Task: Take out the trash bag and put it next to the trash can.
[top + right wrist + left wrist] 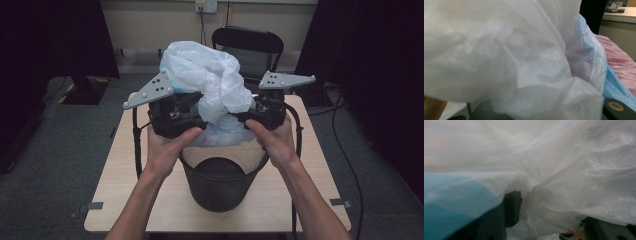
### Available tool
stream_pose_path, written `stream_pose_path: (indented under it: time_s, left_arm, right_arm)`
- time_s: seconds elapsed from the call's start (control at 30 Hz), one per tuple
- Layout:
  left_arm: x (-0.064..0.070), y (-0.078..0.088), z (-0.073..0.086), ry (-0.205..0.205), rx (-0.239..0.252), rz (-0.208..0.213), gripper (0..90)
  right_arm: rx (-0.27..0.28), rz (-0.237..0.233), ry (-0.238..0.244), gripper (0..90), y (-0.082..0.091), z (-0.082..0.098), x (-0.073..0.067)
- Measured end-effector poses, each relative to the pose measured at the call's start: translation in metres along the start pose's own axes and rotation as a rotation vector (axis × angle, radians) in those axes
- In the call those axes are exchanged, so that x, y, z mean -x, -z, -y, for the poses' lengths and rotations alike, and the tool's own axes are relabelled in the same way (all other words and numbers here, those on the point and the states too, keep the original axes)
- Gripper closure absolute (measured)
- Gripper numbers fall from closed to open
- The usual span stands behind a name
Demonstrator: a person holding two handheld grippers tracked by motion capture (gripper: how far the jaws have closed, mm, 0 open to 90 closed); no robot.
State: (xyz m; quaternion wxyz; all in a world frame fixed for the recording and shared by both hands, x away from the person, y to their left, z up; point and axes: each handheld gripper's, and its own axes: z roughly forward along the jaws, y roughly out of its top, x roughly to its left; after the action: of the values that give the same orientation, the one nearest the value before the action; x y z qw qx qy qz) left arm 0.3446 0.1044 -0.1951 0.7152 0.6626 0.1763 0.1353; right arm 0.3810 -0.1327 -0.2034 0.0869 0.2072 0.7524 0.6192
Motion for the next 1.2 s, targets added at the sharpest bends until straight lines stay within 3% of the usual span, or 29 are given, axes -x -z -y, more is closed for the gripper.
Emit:
stream_pose_path:
  time_s: [0.03,0.37,0.8,1.2]
  left_arm:
    - [-0.002,0.001,0.001,0.006,0.003,-0.014,45.9]
    - [-0.014,0.009,0.003,0.008,-0.002,-0.065,34.7]
    - [-0.023,0.02,0.007,0.012,-0.02,-0.099,31.1]
    - [-0.022,0.026,0.016,0.015,-0.058,-0.116,30.4]
  right_arm:
    - [0.006,0.001,-0.001,86.4,0.001,0.0,0.002]
    - [0.04,0.012,-0.026,86.6,0.006,0.0,0.016]
    - [0.094,0.041,-0.064,86.7,0.014,-0.008,0.038]
    - [0.116,0.088,-0.063,86.7,0.025,-0.011,0.044]
